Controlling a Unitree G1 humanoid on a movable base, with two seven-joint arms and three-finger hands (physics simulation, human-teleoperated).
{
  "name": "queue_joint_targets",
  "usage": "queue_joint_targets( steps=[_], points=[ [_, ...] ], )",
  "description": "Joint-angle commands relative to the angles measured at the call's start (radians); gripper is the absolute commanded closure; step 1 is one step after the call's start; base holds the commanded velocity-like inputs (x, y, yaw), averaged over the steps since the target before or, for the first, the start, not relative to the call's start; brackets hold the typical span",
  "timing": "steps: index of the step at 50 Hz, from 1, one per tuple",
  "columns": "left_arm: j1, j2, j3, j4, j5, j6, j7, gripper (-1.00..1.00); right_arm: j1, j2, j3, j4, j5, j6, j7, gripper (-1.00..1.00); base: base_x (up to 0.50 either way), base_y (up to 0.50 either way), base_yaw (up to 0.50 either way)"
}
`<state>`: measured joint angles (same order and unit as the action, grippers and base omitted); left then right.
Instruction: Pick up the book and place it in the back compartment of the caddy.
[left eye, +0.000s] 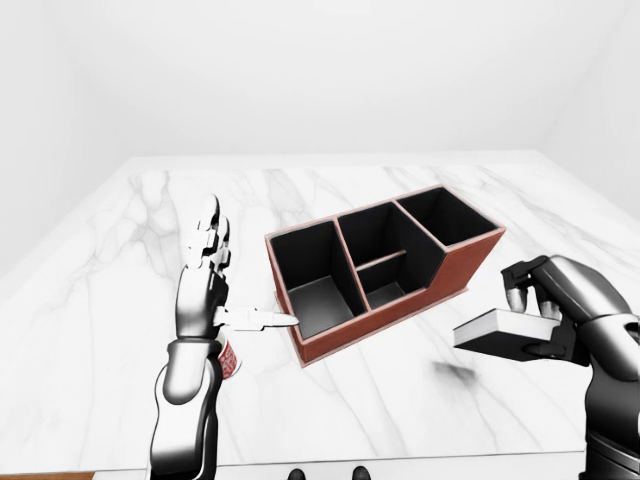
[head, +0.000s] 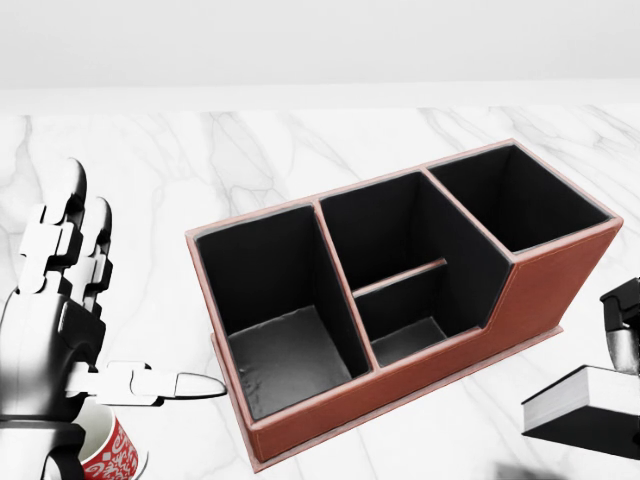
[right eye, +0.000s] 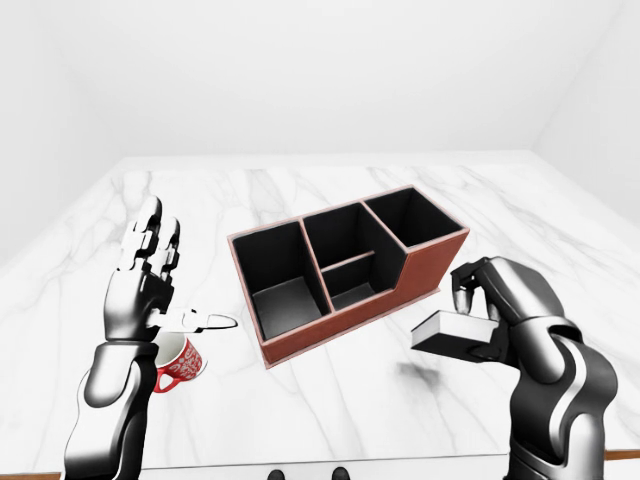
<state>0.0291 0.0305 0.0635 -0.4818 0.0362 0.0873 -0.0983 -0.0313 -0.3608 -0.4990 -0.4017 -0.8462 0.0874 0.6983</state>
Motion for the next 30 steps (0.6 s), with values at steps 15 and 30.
queue_joint_targets(
  steps=[15,30],
  points=[
    [-0.004,0.001,0.003,-0.005,-0.002,0.000,0.000,-1.00,-0.138,-0.034,0.069,-0.155,-0.042,0.000,0.000,1.00,0.00,0.00,0.00],
    [-0.006,0.001,0.003,0.002,-0.002,0.000,0.001,-1.00,-0.237,-0.025,0.164,-0.184,-0.083,0.000,0.000,1.00,0.00,0.00,0.00]
  ],
)
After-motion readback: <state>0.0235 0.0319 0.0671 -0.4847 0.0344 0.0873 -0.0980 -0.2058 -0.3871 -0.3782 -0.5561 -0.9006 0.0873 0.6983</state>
